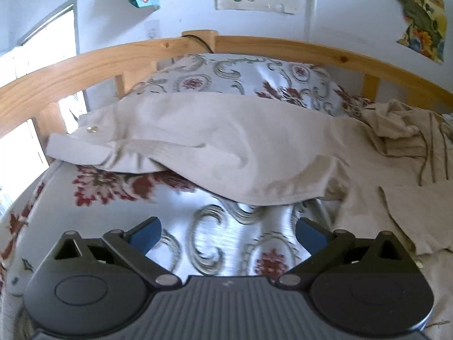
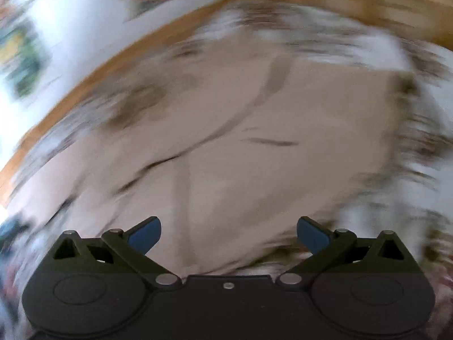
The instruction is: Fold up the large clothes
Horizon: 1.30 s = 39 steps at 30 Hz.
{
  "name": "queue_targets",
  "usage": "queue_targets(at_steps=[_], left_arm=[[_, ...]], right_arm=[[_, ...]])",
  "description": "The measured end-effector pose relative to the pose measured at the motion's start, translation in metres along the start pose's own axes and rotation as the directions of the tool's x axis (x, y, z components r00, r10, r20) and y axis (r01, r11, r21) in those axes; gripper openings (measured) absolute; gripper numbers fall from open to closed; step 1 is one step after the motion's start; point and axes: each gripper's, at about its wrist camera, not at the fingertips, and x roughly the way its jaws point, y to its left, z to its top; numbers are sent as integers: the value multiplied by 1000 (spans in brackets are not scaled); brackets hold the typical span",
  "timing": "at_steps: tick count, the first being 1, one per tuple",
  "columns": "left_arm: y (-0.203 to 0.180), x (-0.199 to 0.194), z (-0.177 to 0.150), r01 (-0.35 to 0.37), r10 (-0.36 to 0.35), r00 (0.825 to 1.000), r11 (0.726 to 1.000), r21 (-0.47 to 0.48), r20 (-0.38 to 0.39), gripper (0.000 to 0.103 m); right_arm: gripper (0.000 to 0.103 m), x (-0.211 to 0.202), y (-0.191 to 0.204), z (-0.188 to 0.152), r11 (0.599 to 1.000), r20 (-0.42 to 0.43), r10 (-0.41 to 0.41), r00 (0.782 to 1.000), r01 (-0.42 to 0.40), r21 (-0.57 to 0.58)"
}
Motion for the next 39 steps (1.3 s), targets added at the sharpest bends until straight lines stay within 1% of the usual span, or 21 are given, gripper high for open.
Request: queue_targets(at_steps=[2, 5, 8, 11, 13, 14, 15, 17, 20, 22, 25, 27, 28, 30, 31, 32, 33, 35, 36, 38, 39], left_arm=[[6, -2, 0, 1, -1, 1000, 1000, -1, 10, 102], [19, -10, -2, 20, -18, 999, 999, -48, 34, 102], [32, -15, -3, -37, 46, 996, 991, -127, 72, 102], [46, -12, 4, -130, 143, 987, 978, -164, 68, 102], [56, -7, 14, -165, 174, 984, 976, -142, 50, 102], [60, -3, 19, -178, 185, 982, 975, -131, 41, 102], [66, 3, 24, -192, 198, 980, 972, -136, 28, 102], [81, 14, 35, -189, 193, 981, 963, -189, 3, 99], [105, 28, 49, -170, 178, 984, 930, -326, -3, 97], [115, 35, 56, -178, 196, 981, 903, -392, 6, 90], [119, 48, 65, -261, 272, 962, 868, -423, -36, 71], [115, 50, 69, -323, 335, 941, 853, -411, -45, 43], [112, 49, 70, -340, 350, 935, 851, -401, -49, 38], [105, 46, 70, -343, 362, 932, 855, -389, -26, 20], [99, 43, 70, -348, 372, 928, 857, -380, -12, 18], [93, 40, 71, -355, 383, 924, 860, -366, 4, 11], [88, 38, 74, -353, 388, 921, 867, -351, 31, 8], [77, 31, 83, -339, 382, 921, 886, -317, 80, 7], [71, 25, 88, -320, 366, 925, 896, -308, 104, 6], [63, 11, 99, -253, 313, 936, 915, -314, 159, 6], [55, 2, 107, -221, 286, 938, 929, -296, 198, 6]], right_arm=[[102, 5, 22, -2, 993, 14, 49, 999, -47, -110], [102, 16, 43, 1, 978, 73, 95, 993, -80, -193], [102, 33, 56, 7, 952, 168, 130, 977, -76, -298], [102, 64, 66, 13, 917, 242, 101, 965, 4, -400], [102, 83, 66, 19, 898, 245, 54, 968, 60, -435], [102, 89, 64, 20, 898, 235, 36, 971, 72, -435], [102, 92, 61, 19, 904, 225, 38, 974, 63, -423], [102, 95, 60, 15, 907, 197, 61, 978, 28, -420], [102, 96, 66, 3, 873, 189, 88, 978, 16, -488], [102, 100, 72, -4, 843, 173, 116, 978, -5, -538], [102, 101, 75, -10, 823, 166, 126, 978, -10, -567], [102, 99, 75, -10, 825, 173, 130, 976, -10, -565], [102, 98, 75, -11, 826, 177, 132, 975, -9, -564], [102, 97, 75, -11, 825, 178, 129, 975, -6, -564], [102, 96, 75, -10, 826, 181, 129, 975, -5, -563], [102, 95, 75, -11, 827, 186, 132, 974, -4, -562], [102, 93, 75, -11, 827, 190, 135, 973, -5, -562], [102, 90, 75, -10, 826, 195, 140, 971, -6, -563], [102, 88, 75, -9, 827, 199, 146, 969, -9, -562], [102, 83, 76, -7, 828, 210, 159, 965, -14, -560], [102, 79, 76, -5, 828, 222, 167, 961, -14, -560]])
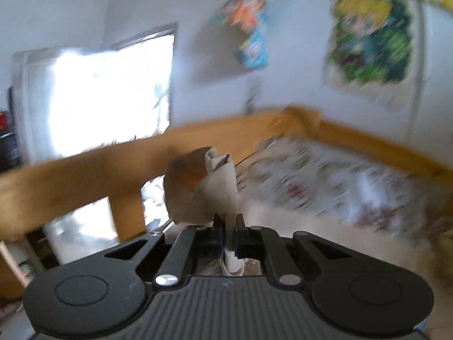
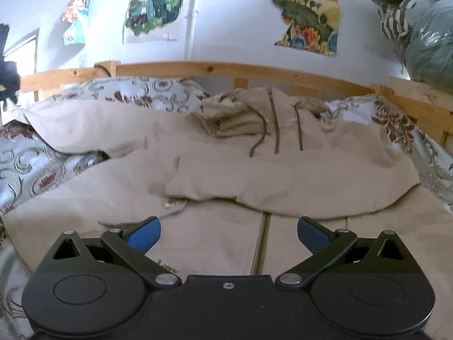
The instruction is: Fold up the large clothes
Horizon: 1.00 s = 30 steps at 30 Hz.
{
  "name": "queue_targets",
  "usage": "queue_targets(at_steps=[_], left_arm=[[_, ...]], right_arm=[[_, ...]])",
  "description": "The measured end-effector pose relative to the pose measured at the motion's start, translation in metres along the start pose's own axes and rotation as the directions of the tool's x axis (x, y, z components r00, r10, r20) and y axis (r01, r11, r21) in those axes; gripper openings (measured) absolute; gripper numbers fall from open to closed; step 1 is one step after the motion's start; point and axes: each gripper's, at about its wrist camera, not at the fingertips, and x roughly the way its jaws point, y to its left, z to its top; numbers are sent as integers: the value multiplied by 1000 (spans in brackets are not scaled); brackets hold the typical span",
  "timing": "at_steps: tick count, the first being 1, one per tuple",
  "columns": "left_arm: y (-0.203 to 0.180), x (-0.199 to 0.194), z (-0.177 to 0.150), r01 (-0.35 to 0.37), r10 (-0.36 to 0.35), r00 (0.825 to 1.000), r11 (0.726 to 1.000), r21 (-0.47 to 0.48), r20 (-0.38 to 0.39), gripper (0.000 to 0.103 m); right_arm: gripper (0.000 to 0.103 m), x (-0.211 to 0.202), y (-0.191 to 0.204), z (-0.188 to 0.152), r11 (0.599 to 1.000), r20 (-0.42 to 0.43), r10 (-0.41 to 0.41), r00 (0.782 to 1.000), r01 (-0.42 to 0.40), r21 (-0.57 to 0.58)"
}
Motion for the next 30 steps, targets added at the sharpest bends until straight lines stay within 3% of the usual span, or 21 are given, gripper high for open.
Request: queue_targets(at_steps=[3, 6, 8, 11, 13, 16, 20, 22, 24, 26, 27, 28, 29, 30], left_arm=[[-29, -30, 14, 86, -101, 988, 988, 125, 120, 6], [-63, -63, 21, 192, -247, 946, 949, 249, 211, 6], [-92, -82, 21, 277, -359, 907, 903, 327, 221, 6], [-136, -111, 14, 399, -525, 826, 803, 444, 207, 6], [-166, -124, 3, 478, -618, 764, 736, 480, 187, 6], [-210, -136, -23, 603, -725, 681, 639, 477, 109, 6], [-260, -139, -63, 726, -802, 596, 520, 451, -34, 6], [-280, -138, -89, 771, -813, 567, 465, 435, -134, 6], [-294, -135, -118, 800, -794, 554, 425, 423, -250, 7], [-304, -128, -142, 844, -764, 509, 353, 403, -397, 10], [-304, -123, -151, 867, -746, 483, 334, 371, -458, 14], [-301, -118, -157, 882, -735, 463, 327, 339, -496, 25], [-295, -115, -162, 894, -732, 445, 326, 308, -516, 43], [-286, -112, -165, 898, -733, 438, 335, 285, -520, 64]], right_arm=[[102, -10, -4, 7, 1000, 55, -5, 998, 5, 2], [102, -17, -10, 14, 1000, 90, -23, 996, 21, 23], [102, -19, -14, 17, 999, 102, -32, 994, 28, 35], [102, -24, -23, 21, 998, 140, -69, 988, 68, 13], [102, -28, -35, 24, 990, 168, -139, 976, 140, 7], [102, -35, -62, 25, 970, 196, -243, 950, 242, 26], [102, -32, -102, 21, 916, 195, -399, 896, 399, 40], [102, -26, -120, 15, 891, 170, -454, 875, 450, 60], [102, -20, -136, 11, 871, 133, -491, 861, 483, 92], [102, -15, -147, 7, 860, 90, -507, 857, 495, 126], [102, -14, -149, 6, 859, 77, -505, 859, 493, 137], [102, -13, -151, 4, 861, 69, -501, 863, 489, 138], [102, -13, -151, 3, 864, 67, -497, 865, 486, 132], [102, -13, -150, 2, 867, 68, -493, 867, 483, 122]])
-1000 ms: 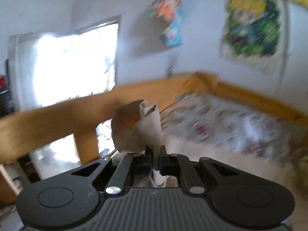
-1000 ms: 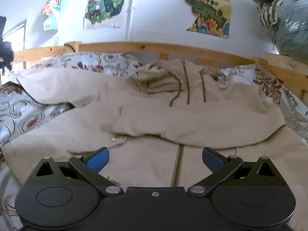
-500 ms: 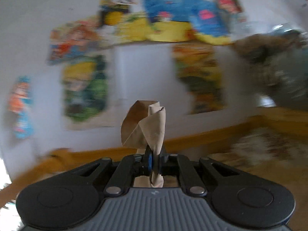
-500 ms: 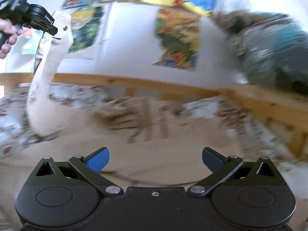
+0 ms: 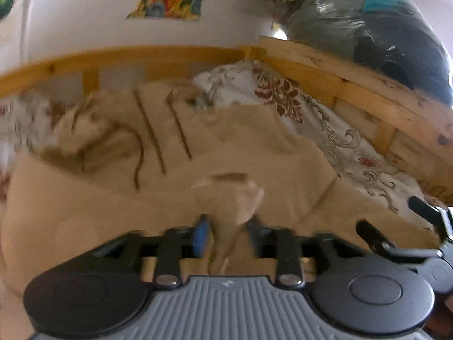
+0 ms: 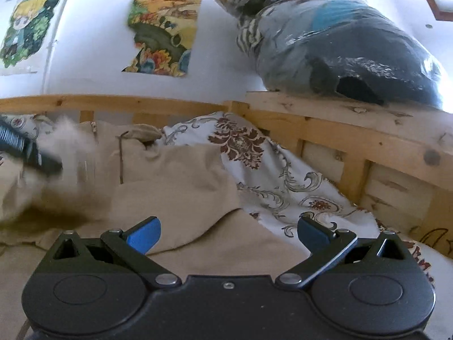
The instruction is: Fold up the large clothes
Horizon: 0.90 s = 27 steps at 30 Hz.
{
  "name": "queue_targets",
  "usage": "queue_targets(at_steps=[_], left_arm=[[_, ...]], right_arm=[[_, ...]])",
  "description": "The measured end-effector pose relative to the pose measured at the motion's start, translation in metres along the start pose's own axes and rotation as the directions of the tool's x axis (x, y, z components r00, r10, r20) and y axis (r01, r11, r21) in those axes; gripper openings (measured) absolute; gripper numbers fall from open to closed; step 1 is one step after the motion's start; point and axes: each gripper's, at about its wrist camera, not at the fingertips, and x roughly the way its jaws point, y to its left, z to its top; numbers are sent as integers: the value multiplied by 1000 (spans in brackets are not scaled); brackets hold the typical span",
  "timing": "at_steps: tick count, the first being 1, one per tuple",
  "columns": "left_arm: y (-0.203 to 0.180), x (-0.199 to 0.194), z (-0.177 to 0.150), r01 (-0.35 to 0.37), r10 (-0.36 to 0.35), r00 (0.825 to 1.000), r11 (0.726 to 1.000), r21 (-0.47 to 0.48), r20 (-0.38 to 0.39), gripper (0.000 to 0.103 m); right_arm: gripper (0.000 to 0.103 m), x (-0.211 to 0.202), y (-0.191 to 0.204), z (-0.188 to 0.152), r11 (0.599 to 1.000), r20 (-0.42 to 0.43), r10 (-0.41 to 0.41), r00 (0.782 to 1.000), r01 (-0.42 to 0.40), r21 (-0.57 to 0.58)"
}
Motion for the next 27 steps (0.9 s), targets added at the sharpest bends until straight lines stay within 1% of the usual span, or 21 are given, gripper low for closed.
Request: queue_targets(at_steps=[2, 5, 7, 9, 11, 13, 15, 16, 17, 18, 19, 20, 21, 22, 23, 24, 25, 27], left_arm=[[5, -13, -12, -19, 19, 1000, 1000, -11, 17, 77], [22, -36, -19, -58, 58, 998, 998, 15, 13, 83], [36, -51, -27, -126, 126, 992, 992, 12, -5, 86], [55, -61, -35, -195, 195, 980, 981, 0, -32, 86], [71, -64, -39, -271, 270, 961, 963, -3, -58, 87], [89, -64, -47, -356, 355, 930, 934, 0, -95, 87], [106, -59, -50, -431, 427, 896, 902, -7, -124, 87], [115, -58, -51, -454, 449, 884, 891, -18, -130, 87], [124, -58, -51, -474, 466, 874, 880, -32, -135, 87], [134, -57, -51, -496, 485, 863, 867, -52, -144, 87], [142, -57, -50, -513, 499, 853, 855, -74, -151, 87], [150, -57, -49, -527, 509, 846, 845, -97, -158, 87], [159, -57, -47, -541, 520, 838, 832, -121, -168, 87], [165, -58, -45, -551, 527, 832, 823, -139, -173, 87], [171, -60, -44, -555, 532, 830, 818, -151, -171, 87], [175, -63, -42, -558, 536, 828, 815, -156, -164, 87], [177, -66, -41, -565, 544, 824, 811, -153, -158, 87], [181, -73, -36, -574, 555, 818, 808, -134, -154, 87]], right_arm=[[102, -2, 2, 0, 1000, 2, 12, 1000, -12, -8], [102, -4, 2, 1, 999, 6, 38, 999, -38, 8], [102, -6, 2, 2, 997, 1, 70, 998, -70, 28], [102, -9, 1, 1, 991, -3, 119, 993, -119, 66], [102, -9, 4, 1, 979, -6, 177, 984, -175, 100], [102, -6, 11, -1, 966, -21, 230, 973, -226, 126], [96, 4, 22, -4, 949, -80, 289, 954, -274, 156], [90, 11, 27, -8, 934, -115, 327, 938, -302, 190], [85, 18, 31, -13, 914, -152, 371, 916, -332, 232], [82, 24, 35, -18, 897, -189, 406, 894, -351, 268], [76, 30, 39, -22, 886, -222, 428, 876, -358, 293], [71, 33, 43, -26, 883, -242, 436, 867, -361, 299], [67, 34, 47, -28, 886, -252, 436, 864, -363, 289], [47, 34, 52, -28, 888, -257, 440, 861, -373, 270], [21, 34, 55, -28, 881, -262, 457, 850, -392, 263], [12, 34, 58, -27, 878, -267, 467, 843, -406, 253], [3, 31, 62, -24, 895, -264, 438, 859, -389, 218], [1, 23, 63, -15, 916, -228, 397, 889, -370, 155]])
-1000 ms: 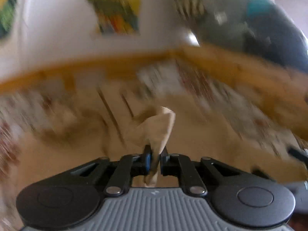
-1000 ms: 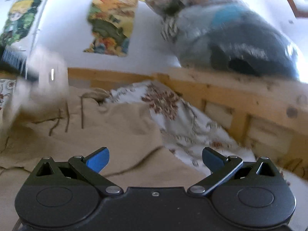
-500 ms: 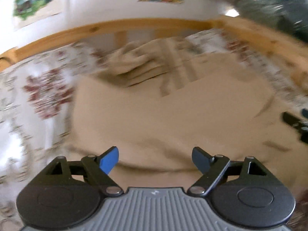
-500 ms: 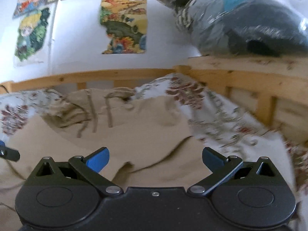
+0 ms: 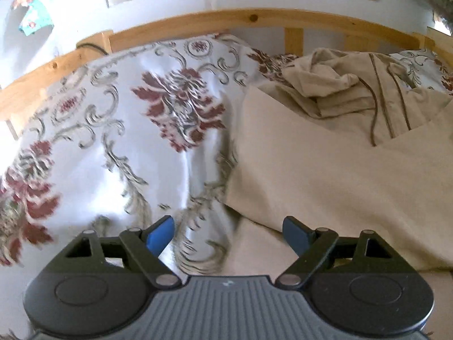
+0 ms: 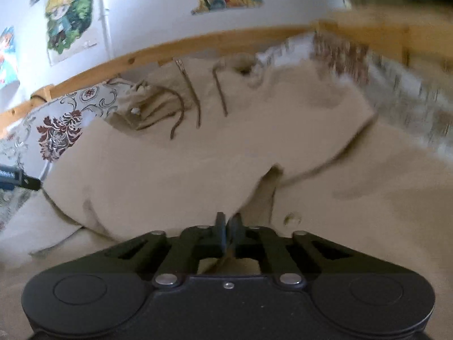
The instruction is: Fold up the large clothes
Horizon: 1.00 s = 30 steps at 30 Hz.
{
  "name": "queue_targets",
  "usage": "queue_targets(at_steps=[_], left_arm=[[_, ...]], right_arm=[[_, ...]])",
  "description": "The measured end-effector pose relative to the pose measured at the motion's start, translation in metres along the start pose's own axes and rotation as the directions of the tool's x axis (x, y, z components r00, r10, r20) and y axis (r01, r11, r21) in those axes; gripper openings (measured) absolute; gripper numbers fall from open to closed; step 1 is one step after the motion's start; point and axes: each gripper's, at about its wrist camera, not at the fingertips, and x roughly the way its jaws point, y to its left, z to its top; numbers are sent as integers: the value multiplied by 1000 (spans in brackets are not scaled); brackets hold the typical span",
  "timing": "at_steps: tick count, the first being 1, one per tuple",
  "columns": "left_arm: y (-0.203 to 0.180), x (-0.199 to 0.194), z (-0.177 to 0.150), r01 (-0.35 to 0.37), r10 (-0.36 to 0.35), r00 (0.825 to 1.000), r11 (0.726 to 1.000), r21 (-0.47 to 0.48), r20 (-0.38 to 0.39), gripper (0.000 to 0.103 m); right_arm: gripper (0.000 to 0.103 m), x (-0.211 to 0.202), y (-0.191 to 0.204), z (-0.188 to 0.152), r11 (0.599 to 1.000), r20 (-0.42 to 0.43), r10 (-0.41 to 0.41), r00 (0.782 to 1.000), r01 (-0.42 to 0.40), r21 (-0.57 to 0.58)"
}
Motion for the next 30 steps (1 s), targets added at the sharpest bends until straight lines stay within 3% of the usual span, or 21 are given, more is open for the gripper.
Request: queue_targets(at_steps=[2, 4, 7, 9, 11, 15, 17, 20, 23, 25, 26, 27, 29, 30], left_arm=[[4, -6, 8, 11, -10, 1000, 1000, 22, -15, 87], [11, -15, 29, 69, -67, 996, 997, 27, -66, 86], [24, -48, 86, 180, -182, 981, 983, -29, -72, 87], [21, -66, 127, 185, -186, 982, 982, -17, -37, 97], [10, -72, 158, 159, -159, 987, 987, 20, 12, 98], [-19, -36, 195, 175, -182, 978, 982, 67, 105, 99], [-31, -8, 200, 153, -156, 984, 988, 38, 85, 98], [-49, 37, 207, 169, -169, 985, 986, 10, 26, 98], [-75, 74, 218, 161, -161, 986, 987, -21, 42, 98], [-93, 92, 227, 162, -161, 985, 987, -14, 68, 91], [-102, 101, 230, 153, -153, 985, 988, -6, 75, 82], [-113, 112, 236, 129, -129, 988, 992, 4, 80, 64], [-133, 131, 244, 81, -83, 995, 996, 20, 62, 41], [-140, 143, 248, 86, -86, 995, 996, 19, 45, 39]], right_arm=[[1, -8, 0, 7, 999, 50, -51, 997, 52, -14], [6, -5, -4, 9, 999, 33, -52, 998, 52, -14], [36, -6, -9, 5, 997, 34, -79, 996, 79, 0], [51, -11, -15, 8, 996, 53, -82, 995, 80, 31], [66, -18, -20, 11, 994, 95, -96, 991, 90, 66], [88, -25, -18, 15, 989, 168, -139, 976, 130, 64], [100, -26, -18, 13, 990, 203, -137, 969, 127, 61], [102, -21, -20, 14, 993, 213, -121, 970, 115, 38], [102, -11, -24, 15, 991, 207, -137, 969, 131, 43], [102, -6, -26, 16, 989, 195, -144, 970, 135, 54], [102, -3, -28, 16, 989, 189, -146, 971, 137, 60], [102, -2, -30, 17, 988, 186, -148, 971, 138, 66], [102, -1, -32, 19, 987, 193, -158, 968, 146, 73], [102, -1, -33, 19, 986, 199, -162, 966, 150, 74]])
